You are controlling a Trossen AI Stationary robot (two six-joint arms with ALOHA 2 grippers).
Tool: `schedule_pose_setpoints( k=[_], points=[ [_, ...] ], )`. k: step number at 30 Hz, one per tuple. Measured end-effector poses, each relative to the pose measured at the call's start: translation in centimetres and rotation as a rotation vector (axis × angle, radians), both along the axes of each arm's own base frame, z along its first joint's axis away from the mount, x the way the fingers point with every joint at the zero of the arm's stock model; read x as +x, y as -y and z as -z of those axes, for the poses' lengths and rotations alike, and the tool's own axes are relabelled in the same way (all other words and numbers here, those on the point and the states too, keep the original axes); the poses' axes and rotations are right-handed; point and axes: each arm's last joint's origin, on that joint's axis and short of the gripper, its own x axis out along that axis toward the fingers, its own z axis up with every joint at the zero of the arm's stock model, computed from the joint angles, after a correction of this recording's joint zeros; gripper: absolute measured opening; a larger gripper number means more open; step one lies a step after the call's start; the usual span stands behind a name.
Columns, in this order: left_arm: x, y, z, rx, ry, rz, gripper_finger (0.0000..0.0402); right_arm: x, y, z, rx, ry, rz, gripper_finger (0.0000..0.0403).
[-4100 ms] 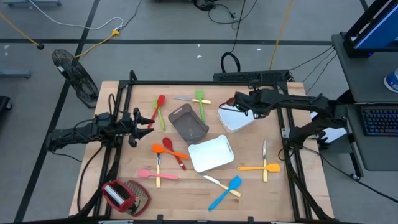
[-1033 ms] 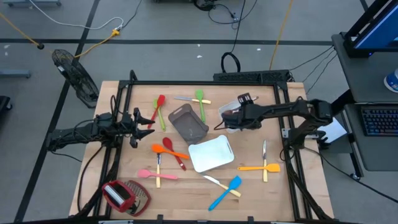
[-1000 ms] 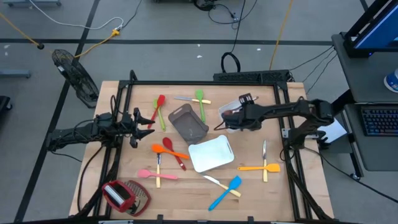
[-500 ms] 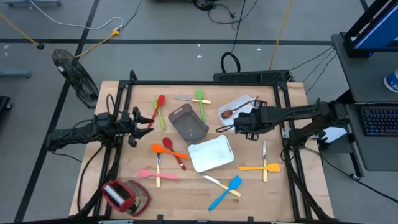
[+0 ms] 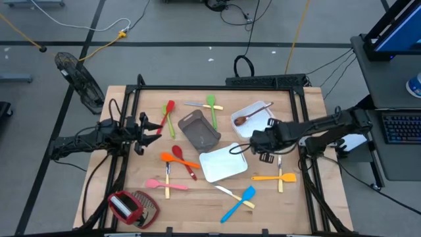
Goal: Pick & Place Kitchen Items
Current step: Put the yellow spatula into the bottom white bin
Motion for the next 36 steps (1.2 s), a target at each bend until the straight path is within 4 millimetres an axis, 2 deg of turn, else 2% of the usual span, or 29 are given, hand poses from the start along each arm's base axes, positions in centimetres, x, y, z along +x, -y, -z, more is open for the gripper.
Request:
schedule_pose_setpoints(
  k=[5, 11, 25, 36],
  points=[
    [-0.1, 0.0, -0.5, -0.012, 0.054, 0.014, 0.0202, -0.1, -1.0, 0.0, 0.017, 0.025, 0.010, 0.0141],
    [-0.1, 0.2, -0.6, -0.007, 0.067, 0.068, 0.0202, -0.3, -2.1, 0.1, 0.152, 0.028, 0.103, 0.0141],
    [0.0, 0.1, 0.1, -0.007, -0.015, 0.054, 0.0202, -0.4, -3.8, 0.1, 0.524, -0.008, 0.861, 0.0141],
    [0.0, 0.1, 0.3, -0.007, -0.031, 0.053, 0.0202, 0.5, -5.7, -0.1, 0.651, 0.080, 1.117, 0.0141]
  ],
)
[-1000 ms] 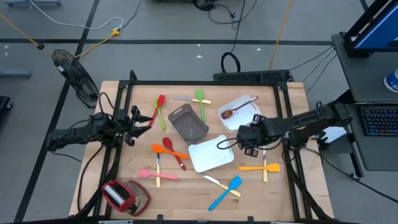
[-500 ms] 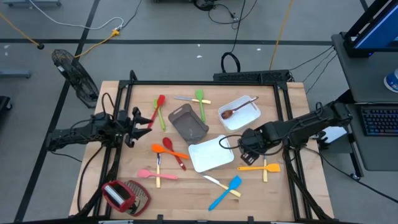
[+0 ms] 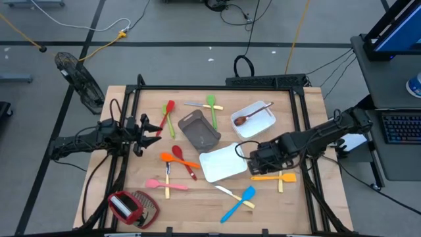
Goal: Pick & Place Kitchen Items
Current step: Put the yellow spatula into the bottom white bin
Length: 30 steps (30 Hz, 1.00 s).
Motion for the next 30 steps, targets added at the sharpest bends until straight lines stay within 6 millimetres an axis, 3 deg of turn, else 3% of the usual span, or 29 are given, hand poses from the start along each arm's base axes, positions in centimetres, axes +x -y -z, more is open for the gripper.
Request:
schedule_pose_setpoints(
  k=[14, 30],
  points=[
    [0.1, 0.0, 0.6, 0.005, -0.067, -0.002, 0.0202, -1.1, -2.3, 0.0, 0.071, -0.148, 0.352, 0.0141],
    [0.0, -0.4, 0.8, 0.063, -0.085, -0.140, 0.0202, -1.2, -2.8, 0.0, -0.007, -0.076, 0.334, 0.0141]
  ],
)
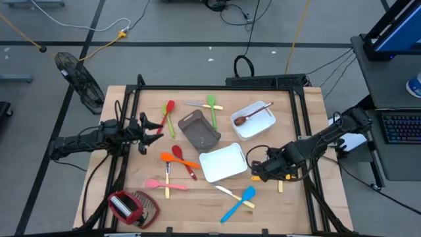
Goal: Pick & Place Kitchen Items
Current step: Put the yellow spatula into the bottom white bin
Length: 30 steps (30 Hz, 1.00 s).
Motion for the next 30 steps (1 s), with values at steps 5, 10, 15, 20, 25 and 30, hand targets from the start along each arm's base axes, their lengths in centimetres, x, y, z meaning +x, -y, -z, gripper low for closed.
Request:
schedule_pose_setpoints(
  k=[5, 10, 15, 20, 25, 30],
  points=[
    [0.0, 0.0, 0.0, 0.071, -0.011, -0.011, 0.0202, 0.1, 0.0, 0.1, 0.023, -0.024, 0.135, 0.0141],
    [0.0, 0.0, 0.0, 0.125, -0.019, -0.014, 0.0202, 0.3, -0.2, 1.3, 0.052, 0.001, 0.172, 0.0141],
    [0.0, 0.0, 0.0, 0.142, -0.022, -0.014, 0.0202, 0.1, -0.3, 3.4, 0.107, -0.014, 0.177, 0.0141],
    [0.0, 0.0, 0.1, 0.187, -0.034, -0.015, 0.0202, -0.7, -0.4, 4.3, 0.216, -0.149, 0.195, 0.0141],
    [0.0, 0.0, 0.1, 0.216, -0.037, -0.016, 0.0202, -0.5, 0.0, 4.4, 0.217, -0.160, 0.244, 0.0141],
    [0.0, 0.0, 0.1, 0.216, -0.038, -0.016, 0.0202, -0.1, 1.2, 4.5, 0.144, -0.138, 0.327, 0.0141]
  ],
)
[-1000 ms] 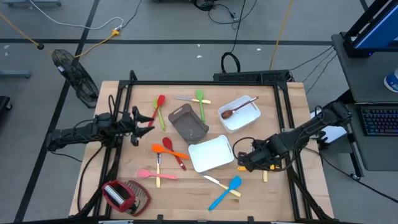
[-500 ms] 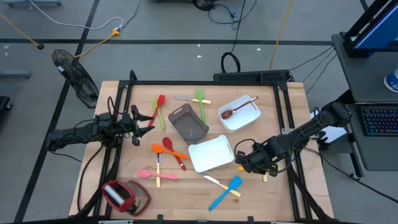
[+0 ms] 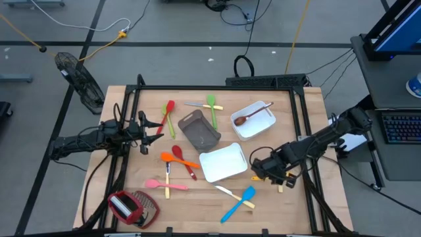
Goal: Pick & Place Kitchen Items
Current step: Put the yellow spatula into the bottom white bin
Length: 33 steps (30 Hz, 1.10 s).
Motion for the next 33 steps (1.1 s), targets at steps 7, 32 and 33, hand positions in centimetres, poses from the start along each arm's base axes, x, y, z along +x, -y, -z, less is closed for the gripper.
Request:
schedule_pose_setpoints(
  k=[7, 32, 33],
  points=[
    [0.0, 0.0, 0.0, 0.009, -0.001, 0.000, 0.0202, -0.3, 1.6, 0.2, -0.038, -0.101, 0.083, 0.0141],
    [0.0, -0.1, 0.2, 0.022, -0.025, -0.018, 0.0202, 1.4, 2.1, 2.9, -0.019, -0.248, 0.197, 0.0141],
    [0.0, -0.1, 0.2, 0.022, -0.026, -0.018, 0.0202, 1.4, 2.1, 2.9, -0.020, -0.251, 0.196, 0.0141]
  ],
)
